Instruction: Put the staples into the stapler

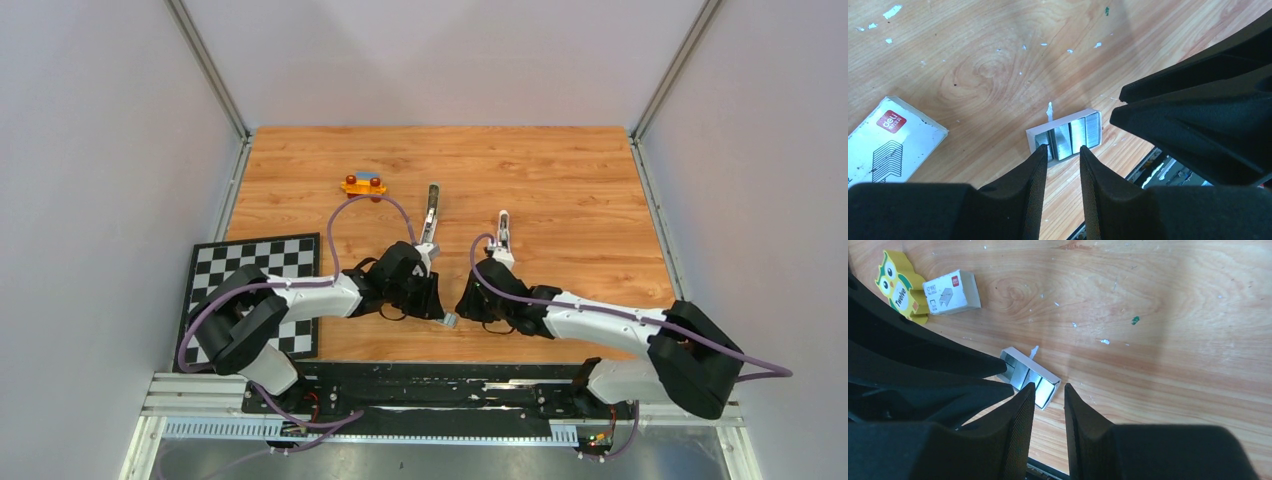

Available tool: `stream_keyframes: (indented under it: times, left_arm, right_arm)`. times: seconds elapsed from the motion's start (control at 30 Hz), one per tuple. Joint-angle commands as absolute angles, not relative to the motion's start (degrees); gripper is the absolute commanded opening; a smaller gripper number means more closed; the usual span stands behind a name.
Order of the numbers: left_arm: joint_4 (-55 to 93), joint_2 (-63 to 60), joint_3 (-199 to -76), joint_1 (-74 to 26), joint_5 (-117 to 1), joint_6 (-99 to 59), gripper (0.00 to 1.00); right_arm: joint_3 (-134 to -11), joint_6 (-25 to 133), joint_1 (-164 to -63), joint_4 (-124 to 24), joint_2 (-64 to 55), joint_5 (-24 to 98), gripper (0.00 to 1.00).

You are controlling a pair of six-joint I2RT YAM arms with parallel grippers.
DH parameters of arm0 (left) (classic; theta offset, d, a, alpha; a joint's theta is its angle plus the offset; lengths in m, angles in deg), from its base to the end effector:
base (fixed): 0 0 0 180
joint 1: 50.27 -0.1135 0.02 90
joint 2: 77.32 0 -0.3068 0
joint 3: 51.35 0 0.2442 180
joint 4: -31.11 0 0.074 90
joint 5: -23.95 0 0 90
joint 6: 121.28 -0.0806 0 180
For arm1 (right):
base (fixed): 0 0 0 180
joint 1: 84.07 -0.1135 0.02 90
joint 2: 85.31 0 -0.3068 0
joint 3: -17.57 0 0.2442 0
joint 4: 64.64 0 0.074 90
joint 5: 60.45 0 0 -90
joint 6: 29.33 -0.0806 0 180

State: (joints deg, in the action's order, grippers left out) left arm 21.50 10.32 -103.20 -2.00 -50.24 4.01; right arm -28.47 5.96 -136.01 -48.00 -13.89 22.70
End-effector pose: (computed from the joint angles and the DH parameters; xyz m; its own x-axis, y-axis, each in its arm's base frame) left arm 0.1912 -0.2474 0.1693 -0.8752 0.1462 -0.4611 0.4162 0.7132 -0.5640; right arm 0.1662 0.1967 0.1965 -0.8319 0.2521 -0.4944 -0.0832 0.8241 0.5603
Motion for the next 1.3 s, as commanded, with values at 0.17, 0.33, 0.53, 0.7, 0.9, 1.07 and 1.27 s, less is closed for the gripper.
stream_keyframes:
  times: [0.17, 0.33, 0.53, 0.7, 0.9, 1.07, 1.27]
  left_arm:
    - [23.0, 11.9, -105.0, -1.3, -51.4, 2.8, 0.33]
    - [23.5, 12.5, -104.9, -1.3, -51.2, 3.1, 0.33]
    - [23.7, 12.8, -104.8, -1.2, -51.2, 3.5, 0.33]
    - [23.5, 12.6, -104.5, -1.0, -51.6, 3.9, 0.33]
    - [23.0, 12.2, -104.4, -0.6, -52.1, 4.6, 0.33]
    - [22.8, 11.8, -104.1, -0.5, -52.3, 5.1, 0.33]
    - [23.7, 12.0, -103.5, -0.3, -51.9, 6.0, 0.32]
  right_arm:
    - [-27.3, 2.6, -135.6, -49.9, -10.0, 25.5, 0.3]
    - [-26.5, 2.0, -135.6, -52.4, -9.8, 25.9, 0.3]
    - [-26.2, 1.2, -135.8, -52.8, -8.9, 26.9, 0.27]
    - [-26.9, 0.8, -136.5, -50.7, -8.8, 26.3, 0.27]
    - [-28.1, 0.1, -137.5, -47.3, -8.8, 25.0, 0.27]
    - [-28.4, -0.1, -137.9, -46.6, -8.6, 24.2, 0.27]
    - [-27.6, -0.3, -138.0, -49.9, -8.4, 24.6, 0.26]
